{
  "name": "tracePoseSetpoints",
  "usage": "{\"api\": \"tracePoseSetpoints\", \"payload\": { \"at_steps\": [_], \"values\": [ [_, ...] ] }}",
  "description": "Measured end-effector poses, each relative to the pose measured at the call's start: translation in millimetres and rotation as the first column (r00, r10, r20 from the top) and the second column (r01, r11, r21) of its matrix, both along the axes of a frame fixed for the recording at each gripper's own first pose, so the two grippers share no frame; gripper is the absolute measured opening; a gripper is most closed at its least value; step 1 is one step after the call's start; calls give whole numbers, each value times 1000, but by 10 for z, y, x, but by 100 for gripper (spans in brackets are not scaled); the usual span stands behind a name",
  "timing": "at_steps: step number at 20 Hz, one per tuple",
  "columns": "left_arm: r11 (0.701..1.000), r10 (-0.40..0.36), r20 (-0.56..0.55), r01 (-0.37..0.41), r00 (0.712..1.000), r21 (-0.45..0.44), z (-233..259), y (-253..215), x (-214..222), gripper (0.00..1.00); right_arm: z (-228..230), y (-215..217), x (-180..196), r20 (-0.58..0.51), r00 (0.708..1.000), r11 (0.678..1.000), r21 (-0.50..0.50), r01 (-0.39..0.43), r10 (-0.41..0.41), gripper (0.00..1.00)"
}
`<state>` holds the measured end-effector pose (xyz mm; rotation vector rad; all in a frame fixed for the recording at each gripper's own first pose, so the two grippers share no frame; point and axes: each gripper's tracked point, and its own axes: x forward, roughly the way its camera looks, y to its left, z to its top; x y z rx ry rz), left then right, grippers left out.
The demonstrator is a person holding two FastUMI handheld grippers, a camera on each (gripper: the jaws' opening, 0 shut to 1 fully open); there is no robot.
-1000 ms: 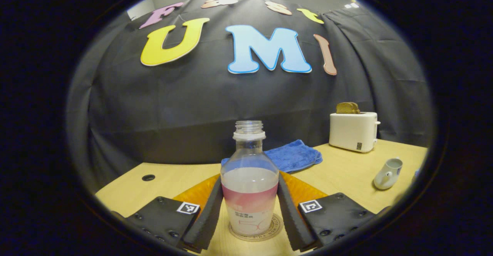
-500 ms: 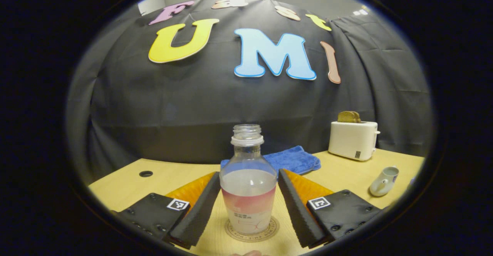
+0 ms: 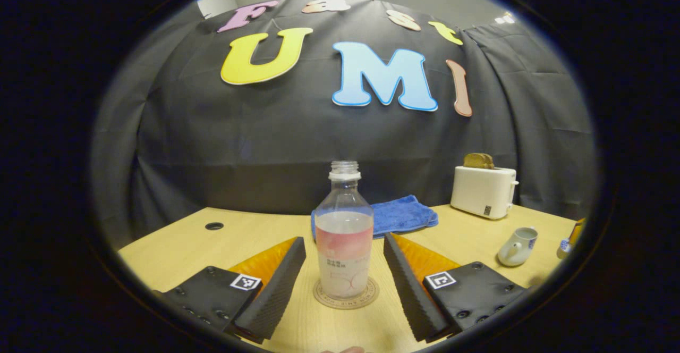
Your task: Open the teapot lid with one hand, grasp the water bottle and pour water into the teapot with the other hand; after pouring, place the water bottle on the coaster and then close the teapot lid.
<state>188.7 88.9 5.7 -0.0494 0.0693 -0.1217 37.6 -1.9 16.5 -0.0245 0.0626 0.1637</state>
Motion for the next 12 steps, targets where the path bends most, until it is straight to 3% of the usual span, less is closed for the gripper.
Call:
{"api": "tracePoseSetpoints", "payload": {
  "at_steps": [2,6,12],
  "values": [
    [1000,13,-29,-14,999,-18,-62,-75,-439,100,191,-172,326,73,996,998,-33,59,-56,5],
    [998,19,-27,-20,999,-62,-46,-247,-1000,100,218,-281,896,65,994,996,15,85,-86,5],
    [997,-30,9,29,1000,65,-54,-521,-1238,100,63,-279,1280,12,995,995,-3,101,-101,5]
  ]
}}
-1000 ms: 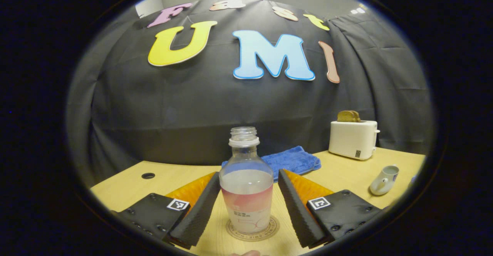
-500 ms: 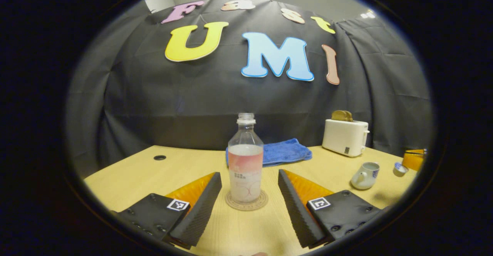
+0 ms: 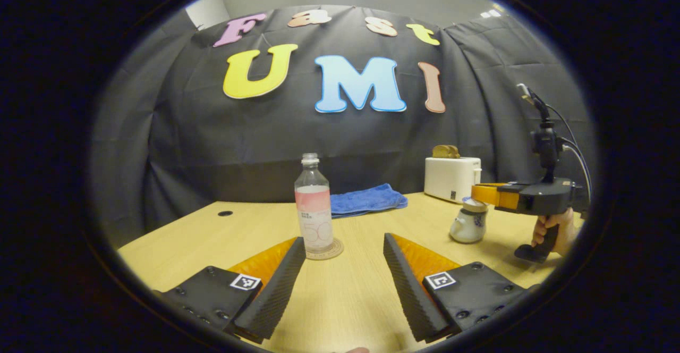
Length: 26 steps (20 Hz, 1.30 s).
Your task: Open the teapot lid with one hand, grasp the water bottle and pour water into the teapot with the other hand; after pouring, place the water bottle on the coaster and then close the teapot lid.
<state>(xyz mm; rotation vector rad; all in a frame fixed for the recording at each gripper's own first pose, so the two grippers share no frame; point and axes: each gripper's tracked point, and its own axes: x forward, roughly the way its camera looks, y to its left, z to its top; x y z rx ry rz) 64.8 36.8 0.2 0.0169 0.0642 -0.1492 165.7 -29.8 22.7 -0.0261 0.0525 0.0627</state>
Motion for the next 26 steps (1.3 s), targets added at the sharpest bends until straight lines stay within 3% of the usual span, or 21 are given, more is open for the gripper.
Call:
{"api": "tracePoseSetpoints", "payload": {
  "at_steps": [7,12,14,16,18,19,24,26],
  "values": [
    [999,4,-14,-5,1000,-39,-9,74,10,100,-84,-10,20,-20,1000,1000,19,-4,5,5],
    [1000,5,-6,-5,1000,-21,29,62,-14,100,-208,-7,8,-59,998,1000,17,-7,8,5],
    [1000,3,2,-3,1000,-5,50,51,-47,100,-150,-15,-6,-41,999,1000,-3,-5,5,10],
    [1000,-8,7,8,1000,-17,85,5,-104,100,109,-74,-166,28,999,1000,-20,23,-23,20],
    [999,-12,11,12,1000,-38,125,-23,-161,100,214,18,-454,56,998,1000,-6,7,-7,36],
    [999,-14,16,14,1000,-50,131,-54,-196,100,227,80,-631,69,998,1000,-4,-7,7,53],
    [992,33,8,-32,999,-121,83,-139,-463,100,96,408,-1424,89,995,998,-57,-35,40,96],
    [987,41,17,-38,999,-158,71,-217,-612,100,49,457,-1584,87,996,999,-44,-23,26,96]
  ]
}}
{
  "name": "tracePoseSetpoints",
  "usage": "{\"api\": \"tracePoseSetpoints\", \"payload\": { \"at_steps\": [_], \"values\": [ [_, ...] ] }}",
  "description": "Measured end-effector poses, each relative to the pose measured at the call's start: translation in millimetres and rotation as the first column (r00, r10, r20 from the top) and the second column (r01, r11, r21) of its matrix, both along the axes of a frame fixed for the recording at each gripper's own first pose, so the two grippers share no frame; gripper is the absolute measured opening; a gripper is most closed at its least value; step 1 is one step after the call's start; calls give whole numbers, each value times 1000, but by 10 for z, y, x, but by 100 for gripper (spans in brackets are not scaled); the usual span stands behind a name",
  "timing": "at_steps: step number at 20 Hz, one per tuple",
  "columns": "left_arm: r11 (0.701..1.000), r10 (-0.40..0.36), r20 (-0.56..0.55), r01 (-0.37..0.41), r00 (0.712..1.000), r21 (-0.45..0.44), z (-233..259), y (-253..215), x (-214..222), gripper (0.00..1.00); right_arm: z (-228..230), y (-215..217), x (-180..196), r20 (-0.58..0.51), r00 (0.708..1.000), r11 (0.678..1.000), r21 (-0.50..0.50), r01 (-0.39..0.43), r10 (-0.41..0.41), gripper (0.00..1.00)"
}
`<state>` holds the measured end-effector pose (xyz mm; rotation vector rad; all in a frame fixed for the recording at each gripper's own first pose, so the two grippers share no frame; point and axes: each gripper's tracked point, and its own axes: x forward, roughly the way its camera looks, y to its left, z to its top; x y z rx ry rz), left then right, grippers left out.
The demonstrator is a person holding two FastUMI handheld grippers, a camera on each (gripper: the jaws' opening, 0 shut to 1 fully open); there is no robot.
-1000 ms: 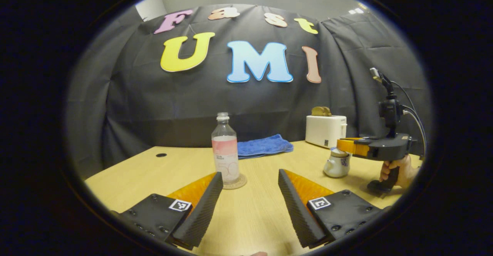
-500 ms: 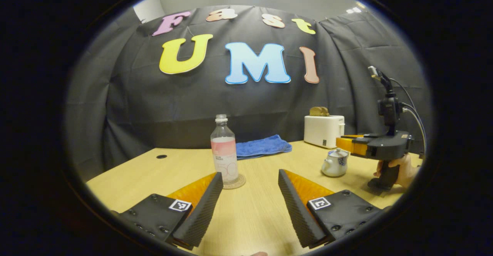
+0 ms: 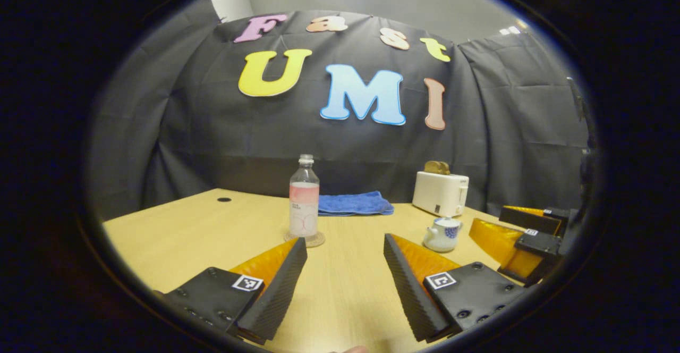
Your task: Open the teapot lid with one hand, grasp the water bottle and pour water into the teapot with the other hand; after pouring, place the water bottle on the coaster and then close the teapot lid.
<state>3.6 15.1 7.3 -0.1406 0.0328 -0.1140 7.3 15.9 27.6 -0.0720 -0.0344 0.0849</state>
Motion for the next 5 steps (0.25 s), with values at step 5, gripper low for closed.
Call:
{"api": "tracePoseSetpoints", "payload": {
  "at_steps": [5],
  "values": [
    [998,61,22,-62,998,25,-68,-35,-118,100,-193,-45,-88,-23,997,996,45,81,-80,96]
  ]
}}
